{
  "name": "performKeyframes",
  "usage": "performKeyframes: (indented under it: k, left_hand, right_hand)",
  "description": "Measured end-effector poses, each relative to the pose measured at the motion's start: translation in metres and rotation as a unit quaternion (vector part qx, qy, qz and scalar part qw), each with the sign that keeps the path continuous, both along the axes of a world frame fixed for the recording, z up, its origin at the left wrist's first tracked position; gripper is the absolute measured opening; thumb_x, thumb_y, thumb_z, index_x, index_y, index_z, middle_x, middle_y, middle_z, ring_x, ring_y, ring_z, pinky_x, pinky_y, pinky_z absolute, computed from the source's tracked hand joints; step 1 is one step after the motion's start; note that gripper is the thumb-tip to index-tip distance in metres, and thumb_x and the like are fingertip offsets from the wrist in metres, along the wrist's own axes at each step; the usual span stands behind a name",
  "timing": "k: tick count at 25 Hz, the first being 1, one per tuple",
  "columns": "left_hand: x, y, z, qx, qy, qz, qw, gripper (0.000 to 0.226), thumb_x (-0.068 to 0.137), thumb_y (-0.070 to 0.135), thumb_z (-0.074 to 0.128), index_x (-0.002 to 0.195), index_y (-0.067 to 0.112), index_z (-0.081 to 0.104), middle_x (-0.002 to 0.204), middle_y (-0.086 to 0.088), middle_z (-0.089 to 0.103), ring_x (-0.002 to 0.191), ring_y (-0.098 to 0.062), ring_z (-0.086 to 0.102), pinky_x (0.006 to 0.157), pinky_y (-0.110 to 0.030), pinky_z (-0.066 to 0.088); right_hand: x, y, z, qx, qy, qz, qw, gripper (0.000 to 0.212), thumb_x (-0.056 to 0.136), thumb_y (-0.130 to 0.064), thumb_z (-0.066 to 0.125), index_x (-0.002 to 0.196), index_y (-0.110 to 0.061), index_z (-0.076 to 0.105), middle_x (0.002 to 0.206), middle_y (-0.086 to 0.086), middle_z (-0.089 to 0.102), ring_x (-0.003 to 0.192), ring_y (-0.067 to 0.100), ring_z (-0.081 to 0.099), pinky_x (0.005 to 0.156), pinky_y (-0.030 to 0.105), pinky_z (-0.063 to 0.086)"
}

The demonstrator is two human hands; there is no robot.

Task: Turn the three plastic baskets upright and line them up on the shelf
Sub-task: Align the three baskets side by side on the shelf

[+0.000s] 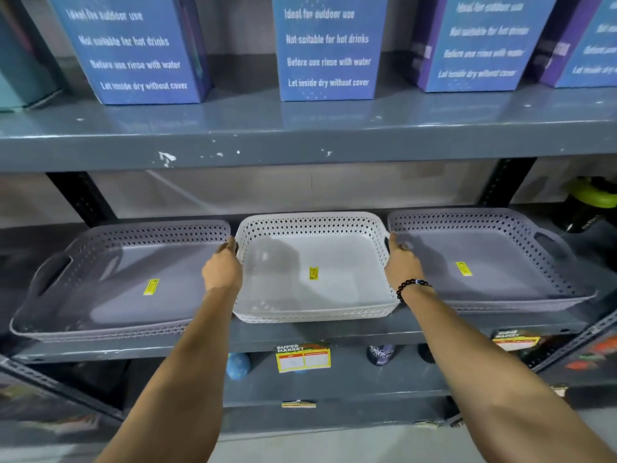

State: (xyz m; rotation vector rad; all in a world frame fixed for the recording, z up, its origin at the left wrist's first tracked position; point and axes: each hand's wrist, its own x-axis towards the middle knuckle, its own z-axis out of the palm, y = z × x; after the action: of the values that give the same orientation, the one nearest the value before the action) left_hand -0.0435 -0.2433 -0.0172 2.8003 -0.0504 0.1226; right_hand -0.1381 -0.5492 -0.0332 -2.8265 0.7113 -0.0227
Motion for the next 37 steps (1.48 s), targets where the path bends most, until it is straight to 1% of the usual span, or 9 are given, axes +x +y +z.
performKeyframes:
  k: [1,4,5,9,15,25,30,33,37]
  left_hand:
    - [0.001,0.0,0.0,-0.003,0.0,0.001,1.0,0.055,0.088,-0.008,0.033,0.139,0.011,0.038,0.124,-0.021,0.06,0.1,-0.04,0.062,0.072,-0.042,0.049]
    - [0.006,-0.001,-0.002,-0.008,0.001,0.008,1.0,0.051,0.087,-0.008,0.034,0.134,0.01,0.042,0.123,-0.02,0.061,0.1,-0.04,0.062,0.073,-0.041,0.049]
    - [0.008,-0.002,-0.002,-0.008,0.003,0.011,1.0,0.051,0.087,-0.008,0.034,0.134,0.011,0.042,0.123,-0.02,0.061,0.1,-0.04,0.062,0.074,-0.041,0.049]
    - [0.021,-0.008,-0.002,-0.009,0.004,0.016,1.0,0.058,0.087,-0.007,0.035,0.141,0.014,0.038,0.127,-0.018,0.06,0.104,-0.039,0.061,0.076,-0.041,0.049]
    - [0.013,-0.006,-0.001,-0.019,0.003,0.024,1.0,0.059,0.086,-0.008,0.033,0.141,0.015,0.039,0.12,-0.021,0.063,0.102,-0.04,0.061,0.078,-0.041,0.049]
    - [-0.006,0.0,0.0,-0.077,0.014,0.033,0.996,0.046,0.094,0.003,0.031,0.135,0.018,0.047,0.11,-0.023,0.066,0.097,-0.038,0.062,0.075,-0.041,0.05]
    - [-0.004,0.004,0.004,-0.145,0.048,0.033,0.988,0.044,0.099,0.011,0.028,0.14,0.019,0.043,0.116,-0.025,0.064,0.1,-0.038,0.06,0.079,-0.041,0.05]
    - [-0.002,0.004,0.006,-0.188,0.065,0.044,0.979,0.045,0.099,0.008,0.028,0.141,0.017,0.042,0.116,-0.025,0.063,0.083,-0.032,0.055,0.076,-0.039,0.049]
    - [0.0,0.003,0.005,-0.205,0.06,0.045,0.976,0.045,0.099,0.007,0.027,0.141,0.017,0.041,0.114,-0.028,0.063,0.086,-0.038,0.058,0.078,-0.042,0.051]
  right_hand:
    - [0.002,0.0,0.0,-0.006,0.004,0.003,1.0,0.071,0.091,0.007,0.034,0.151,-0.01,-0.001,0.136,0.032,0.046,0.1,0.035,0.065,0.071,0.033,0.051]
    - [0.007,-0.001,-0.001,-0.011,0.011,0.008,1.0,0.072,0.091,0.007,0.034,0.151,-0.009,-0.001,0.134,0.032,0.048,0.071,0.028,0.06,0.049,0.026,0.04]
    - [0.01,-0.001,0.0,-0.009,0.011,0.006,1.0,0.072,0.09,0.008,0.034,0.151,-0.009,0.0,0.134,0.032,0.047,0.071,0.029,0.06,0.047,0.028,0.04]
    - [0.02,-0.006,0.001,-0.007,0.003,0.008,1.0,0.071,0.09,0.008,0.035,0.152,-0.008,0.003,0.139,0.032,0.042,0.101,0.037,0.064,0.073,0.036,0.052]
    - [0.014,-0.004,0.003,0.0,-0.003,0.006,1.0,0.073,0.088,0.009,0.036,0.152,-0.008,0.005,0.135,0.033,0.045,0.108,0.039,0.061,0.082,0.039,0.051]
    - [-0.006,0.002,0.002,0.004,-0.008,0.009,1.0,0.072,0.089,0.01,0.035,0.152,-0.008,0.006,0.125,0.03,0.051,0.102,0.036,0.062,0.079,0.038,0.052]
    - [-0.008,0.004,0.006,0.012,-0.007,0.013,1.0,0.071,0.09,0.009,0.035,0.151,-0.008,0.006,0.122,0.03,0.052,0.085,0.03,0.059,0.057,0.025,0.037]
    - [-0.008,0.004,0.006,0.035,-0.014,0.008,0.999,0.071,0.09,0.008,0.035,0.152,-0.01,0.005,0.125,0.03,0.05,0.091,0.034,0.06,0.059,0.026,0.037]
    - [-0.008,0.003,0.007,0.054,-0.016,0.005,0.998,0.072,0.091,0.008,0.034,0.152,-0.011,0.002,0.117,0.028,0.05,0.071,0.023,0.048,0.059,0.026,0.037]
